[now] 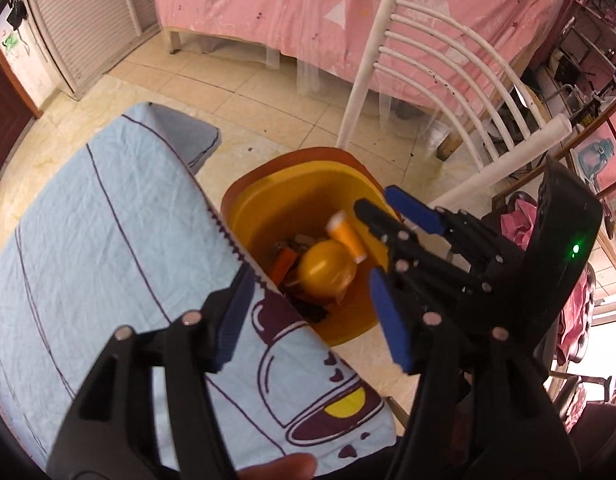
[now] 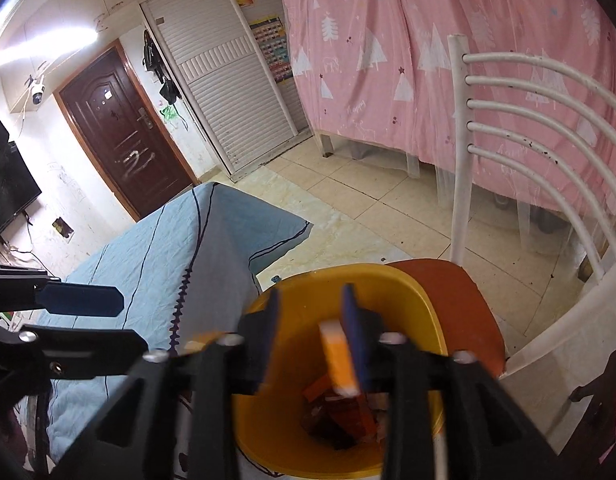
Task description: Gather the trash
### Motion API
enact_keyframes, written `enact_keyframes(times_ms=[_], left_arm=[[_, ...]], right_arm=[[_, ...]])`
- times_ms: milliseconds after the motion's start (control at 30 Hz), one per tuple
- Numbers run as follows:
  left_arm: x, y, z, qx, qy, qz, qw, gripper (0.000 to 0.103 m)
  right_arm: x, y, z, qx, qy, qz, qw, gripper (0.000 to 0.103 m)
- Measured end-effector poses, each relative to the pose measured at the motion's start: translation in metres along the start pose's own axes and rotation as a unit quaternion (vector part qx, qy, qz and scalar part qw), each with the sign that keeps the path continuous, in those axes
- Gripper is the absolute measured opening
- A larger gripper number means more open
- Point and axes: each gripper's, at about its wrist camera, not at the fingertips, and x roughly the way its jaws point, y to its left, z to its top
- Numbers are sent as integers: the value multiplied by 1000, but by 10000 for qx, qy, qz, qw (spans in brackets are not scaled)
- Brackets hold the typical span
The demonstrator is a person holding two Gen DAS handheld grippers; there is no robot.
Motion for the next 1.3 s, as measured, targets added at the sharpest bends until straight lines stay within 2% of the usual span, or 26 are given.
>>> enact_keyframes(times_ms=[33,67,167,267,333,600,933,1067,1300], left_arm=[[-1,2,0,-19,-12,24,10000,61],[-2,5,-1,-44,-36,25,10000,62],[-11,19,-4,-143,-123,-58,9998,70],[-25,33,-8,-241,-332,-92,9991,82],[-38,45,-14,-356,-524,-122,9979,89],[-82,96,-39,-780,-1111,17,9907,95],[-124,171,-91,-1404,-1616,327,9763,96],[-136,201,-116,-1662,-1803,561,9678,96],[-156,250,-162,-2082,-2207,1188,9454,97]], right_arm=[[0,1,0,9,-21,-8,10000,58],[-1,2,-1,15,-56,-12,10000,68],[-4,5,0,31,-137,10,9999,78],[-7,9,1,33,-226,32,9997,84],[-8,13,3,21,-264,44,9996,85],[-11,46,16,-144,-335,161,9992,85],[-4,130,26,-801,-314,424,9954,86],[1,163,25,-1017,-265,553,9929,86],[6,217,12,-1363,-302,886,9862,86]])
